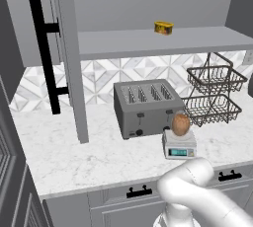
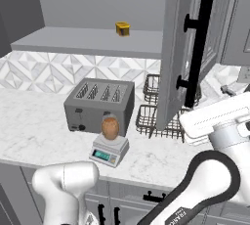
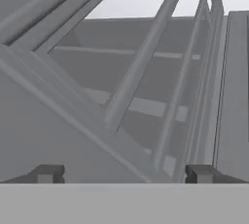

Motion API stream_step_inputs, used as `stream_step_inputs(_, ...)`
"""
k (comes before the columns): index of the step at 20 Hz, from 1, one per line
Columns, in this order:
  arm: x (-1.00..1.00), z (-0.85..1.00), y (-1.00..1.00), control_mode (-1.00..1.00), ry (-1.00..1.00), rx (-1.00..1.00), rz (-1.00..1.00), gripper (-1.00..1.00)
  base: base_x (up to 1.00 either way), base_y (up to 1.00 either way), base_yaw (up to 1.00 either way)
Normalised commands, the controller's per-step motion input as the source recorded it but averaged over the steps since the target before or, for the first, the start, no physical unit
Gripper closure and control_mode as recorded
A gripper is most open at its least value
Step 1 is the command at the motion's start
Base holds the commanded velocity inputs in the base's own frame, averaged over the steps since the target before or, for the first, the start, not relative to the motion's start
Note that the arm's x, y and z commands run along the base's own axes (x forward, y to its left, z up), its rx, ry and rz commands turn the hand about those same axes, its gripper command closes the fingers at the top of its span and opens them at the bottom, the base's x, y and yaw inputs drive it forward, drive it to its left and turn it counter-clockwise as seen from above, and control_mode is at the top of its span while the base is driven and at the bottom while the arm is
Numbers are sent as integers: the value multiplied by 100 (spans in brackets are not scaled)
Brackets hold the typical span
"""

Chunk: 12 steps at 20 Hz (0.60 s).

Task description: Pick the honey bottle and place it on the digital scale for weighing, and close the cabinet.

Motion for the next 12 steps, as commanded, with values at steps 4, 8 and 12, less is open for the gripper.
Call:
stream_step_inputs(4,100,21,100,-100,11,0,-14,-100,0,0,0)
stream_step_inputs(8,98,62,94,-100,0,-6,-4,-100,0,0,0)
stream_step_inputs(12,100,27,74,-100,0,-7,-3,-100,0,0,0)
